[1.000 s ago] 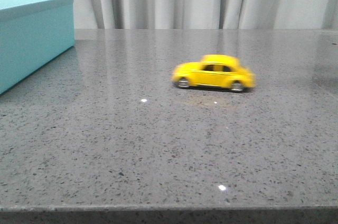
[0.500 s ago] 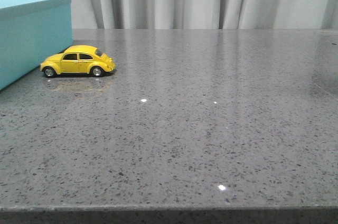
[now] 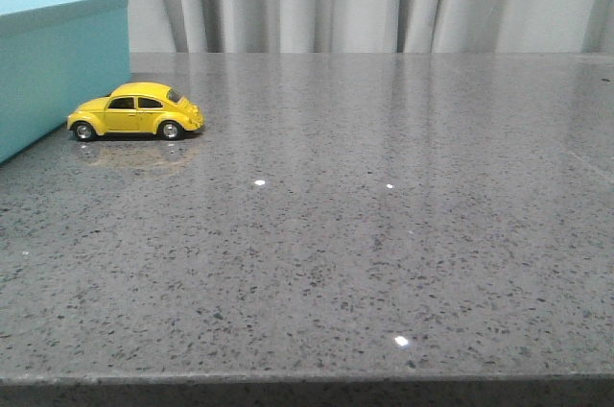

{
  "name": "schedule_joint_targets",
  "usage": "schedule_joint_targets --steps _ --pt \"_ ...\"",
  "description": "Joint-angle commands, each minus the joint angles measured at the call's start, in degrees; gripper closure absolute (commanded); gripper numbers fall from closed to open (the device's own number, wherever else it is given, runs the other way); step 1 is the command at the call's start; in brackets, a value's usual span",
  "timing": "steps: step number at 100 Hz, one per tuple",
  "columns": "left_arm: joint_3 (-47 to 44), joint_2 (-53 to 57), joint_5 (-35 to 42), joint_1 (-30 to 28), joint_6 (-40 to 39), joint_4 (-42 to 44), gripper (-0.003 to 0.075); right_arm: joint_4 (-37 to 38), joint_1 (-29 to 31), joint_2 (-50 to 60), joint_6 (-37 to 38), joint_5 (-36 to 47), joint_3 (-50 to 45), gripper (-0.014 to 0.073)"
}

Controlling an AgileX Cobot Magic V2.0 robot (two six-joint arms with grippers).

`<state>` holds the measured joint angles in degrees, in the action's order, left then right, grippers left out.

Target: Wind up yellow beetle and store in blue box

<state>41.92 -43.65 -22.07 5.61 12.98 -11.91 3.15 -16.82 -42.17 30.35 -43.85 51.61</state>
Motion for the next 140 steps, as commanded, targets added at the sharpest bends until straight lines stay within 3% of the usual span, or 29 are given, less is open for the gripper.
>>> schedule_joint_targets --steps 1,19,29,52,73,103,140 --pt "5.90 -3.54 1.77 2.00 3.42 -0.85 0.0220 -1.04 -0.05 1.77 -0.73 3.56 1.18 0.0128" --pt "14.97 -12.82 -2.81 6.44 16.78 -0.85 0.0226 -1.78 -0.05 2.31 -0.73 3.56 1.18 0.0128" --pt "20.85 -18.20 -9.62 8.69 23.47 -0.85 0.0227 -1.79 -0.05 2.31 -1.78 3.56 1.18 0.0128" --pt "36.28 -31.49 -27.75 11.40 29.94 -0.85 0.0227 -1.79 -0.05 2.31 -2.83 3.84 1.18 0.0128" --pt "46.21 -41.58 -38.97 13.79 35.11 0.29 0.0227 -1.79 -0.05 2.31 -4.73 3.84 1.18 0.0128" --pt "49.07 -49.73 -39.03 17.87 37.72 11.91 0.0227 -1.79 -0.05 2.31 -4.73 3.84 1.18 0.0128" --pt "48.94 -54.85 -33.64 17.72 37.72 13.31 0.0227 -1.79 -0.05 2.31 -4.74 4.00 1.18 0.0128"
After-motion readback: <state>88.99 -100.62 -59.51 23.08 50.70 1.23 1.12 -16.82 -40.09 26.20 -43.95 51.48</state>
